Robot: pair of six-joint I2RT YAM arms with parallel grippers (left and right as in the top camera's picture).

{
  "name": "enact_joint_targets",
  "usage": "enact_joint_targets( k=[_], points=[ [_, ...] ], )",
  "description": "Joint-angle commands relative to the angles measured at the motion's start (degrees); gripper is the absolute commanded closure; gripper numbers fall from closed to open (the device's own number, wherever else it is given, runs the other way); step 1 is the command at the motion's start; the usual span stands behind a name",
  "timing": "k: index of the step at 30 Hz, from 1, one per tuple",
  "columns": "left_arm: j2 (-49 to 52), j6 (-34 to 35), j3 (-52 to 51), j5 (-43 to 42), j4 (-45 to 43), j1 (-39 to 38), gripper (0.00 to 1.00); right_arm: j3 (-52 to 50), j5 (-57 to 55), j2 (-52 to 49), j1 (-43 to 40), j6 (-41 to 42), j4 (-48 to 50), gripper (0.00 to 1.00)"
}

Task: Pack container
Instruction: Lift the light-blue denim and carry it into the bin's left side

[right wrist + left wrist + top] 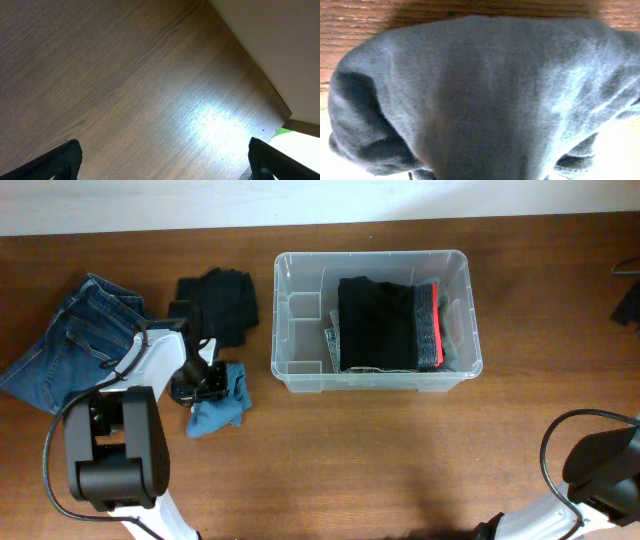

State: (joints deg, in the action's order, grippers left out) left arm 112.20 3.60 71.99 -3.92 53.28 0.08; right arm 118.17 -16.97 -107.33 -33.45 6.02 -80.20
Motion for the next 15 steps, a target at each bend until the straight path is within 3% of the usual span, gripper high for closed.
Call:
enact_joint_targets(
  k=[1,5,15],
  points=[
    [3.8,0.3,-1.8,-1.0,-0.3,0.1,1.0,0.2,-0.9,0.0,0.0,0.4,0.1,0.02],
    [3.8,0.3,0.8,-0.7,2.1,0.2,1.0,0.2,-0.9,0.0,0.0,0.4,0.1,0.02],
    [3.8,1.5,33.5,-0.6,27.6,-0.7,0.99,0.2,-0.9,0.0,0.0,0.4,0.0,0.02]
  ],
)
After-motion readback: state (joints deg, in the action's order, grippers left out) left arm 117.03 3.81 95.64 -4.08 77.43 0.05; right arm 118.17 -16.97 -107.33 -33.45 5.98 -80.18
